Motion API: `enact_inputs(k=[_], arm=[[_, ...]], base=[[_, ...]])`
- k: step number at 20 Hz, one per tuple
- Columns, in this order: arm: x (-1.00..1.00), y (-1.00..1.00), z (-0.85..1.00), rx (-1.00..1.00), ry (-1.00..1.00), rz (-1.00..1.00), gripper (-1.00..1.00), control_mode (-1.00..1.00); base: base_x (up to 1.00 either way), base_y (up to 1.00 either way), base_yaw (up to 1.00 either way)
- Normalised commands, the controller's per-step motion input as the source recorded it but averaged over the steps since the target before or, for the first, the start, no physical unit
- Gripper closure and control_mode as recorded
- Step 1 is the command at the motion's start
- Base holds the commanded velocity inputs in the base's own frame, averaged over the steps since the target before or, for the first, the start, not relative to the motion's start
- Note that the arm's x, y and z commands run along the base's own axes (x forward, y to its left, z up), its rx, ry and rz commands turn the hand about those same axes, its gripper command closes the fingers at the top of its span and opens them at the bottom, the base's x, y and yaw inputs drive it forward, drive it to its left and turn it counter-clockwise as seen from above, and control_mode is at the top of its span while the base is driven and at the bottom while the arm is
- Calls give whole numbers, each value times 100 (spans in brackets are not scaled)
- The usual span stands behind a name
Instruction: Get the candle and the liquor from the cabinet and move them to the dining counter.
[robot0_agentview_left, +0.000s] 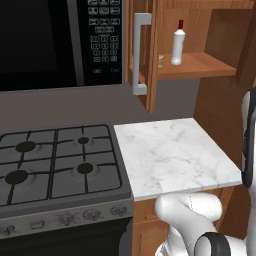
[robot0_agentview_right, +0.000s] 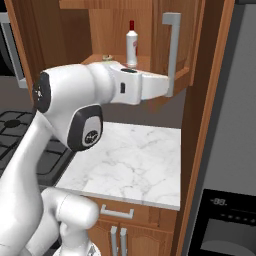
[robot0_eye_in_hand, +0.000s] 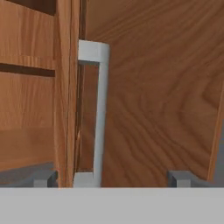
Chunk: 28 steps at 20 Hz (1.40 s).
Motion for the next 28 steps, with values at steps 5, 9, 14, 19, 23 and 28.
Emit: enact_inputs(k=[5,9,14,19,23,28], arm=[[0,61,0,-7,0,-25,-100,-100],[15,41,0,-2,0,-36,-100,-100],[34,22,0,0,0,-29,-100,-100],[39,12,0,0,0,-18,-100,-100],[54,0,0,0,0,0,-100,-100],[46,0,0,0,0,0,-100,-100]], base=[[0,0,0],[0,0,0],[0,0,0],[0,0,0],[0,0,0],[0,0,0]])
